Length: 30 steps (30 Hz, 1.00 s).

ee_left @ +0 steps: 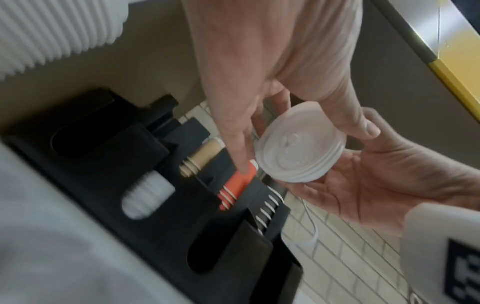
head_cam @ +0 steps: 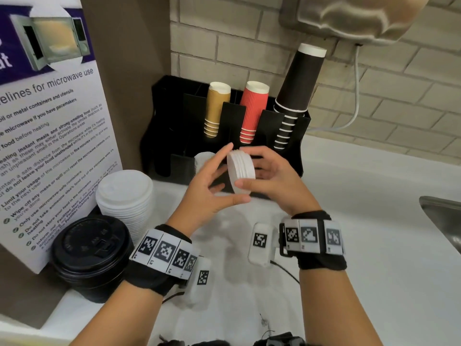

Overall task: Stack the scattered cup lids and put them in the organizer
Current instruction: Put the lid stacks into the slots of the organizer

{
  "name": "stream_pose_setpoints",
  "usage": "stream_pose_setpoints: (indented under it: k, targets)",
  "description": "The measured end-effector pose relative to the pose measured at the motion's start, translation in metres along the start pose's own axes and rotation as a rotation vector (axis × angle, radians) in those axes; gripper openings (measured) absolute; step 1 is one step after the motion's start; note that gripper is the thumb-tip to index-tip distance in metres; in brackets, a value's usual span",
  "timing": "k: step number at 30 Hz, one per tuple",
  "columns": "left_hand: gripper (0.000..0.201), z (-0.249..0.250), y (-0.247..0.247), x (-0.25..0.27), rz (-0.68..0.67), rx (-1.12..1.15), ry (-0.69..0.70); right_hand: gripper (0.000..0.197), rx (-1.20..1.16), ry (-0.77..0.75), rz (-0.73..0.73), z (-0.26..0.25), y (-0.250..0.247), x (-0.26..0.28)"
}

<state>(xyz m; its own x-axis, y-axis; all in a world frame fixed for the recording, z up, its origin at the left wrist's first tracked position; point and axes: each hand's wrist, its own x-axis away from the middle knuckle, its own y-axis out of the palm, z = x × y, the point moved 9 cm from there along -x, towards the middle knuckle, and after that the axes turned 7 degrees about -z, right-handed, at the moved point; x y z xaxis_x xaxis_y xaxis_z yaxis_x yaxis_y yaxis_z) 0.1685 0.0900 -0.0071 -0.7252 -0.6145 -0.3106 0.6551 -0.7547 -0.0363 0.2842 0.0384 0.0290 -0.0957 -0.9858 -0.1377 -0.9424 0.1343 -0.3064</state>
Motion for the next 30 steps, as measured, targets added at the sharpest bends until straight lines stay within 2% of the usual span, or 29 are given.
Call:
stream_pose_setpoints:
  k: [2,5,7,9,12,17,23,30]
  targets:
    - [0.075,0.012,-0.023,-0.001,0.129,-0.102,0.016,0.06,0.001,-0.028,0.073,-0.007,-0.009,-0.023]
    - [0.046,0.033,-0.063,0.007,0.373,-0.167,0.08,0.062,0.162,-0.052,0.193,-0.01,-0.017,-0.066]
    - [0.032,0.04,-0.082,0.013,0.469,-0.157,0.093,0.069,0.301,-0.031,0.155,-0.003,-0.007,-0.096]
    - [0.026,0.043,-0.092,0.018,0.519,-0.141,0.092,0.071,0.498,0.011,0.045,0.011,0.012,-0.123]
    - [0.022,0.044,-0.096,0.024,0.546,-0.133,0.071,0.076,0.793,0.103,-0.096,0.035,0.036,-0.148]
    - [0.017,0.045,-0.095,0.028,0.563,-0.121,0.042,0.071,1.168,0.184,-0.201,0.054,0.052,-0.168]
    - [0.017,0.047,-0.093,0.028,0.572,-0.124,0.023,0.069,1.297,0.242,-0.305,0.067,0.063,-0.173]
    - [0.021,0.041,-0.096,0.027,0.569,-0.131,0.062,0.076,1.358,0.206,-0.289,0.067,0.08,-0.16]
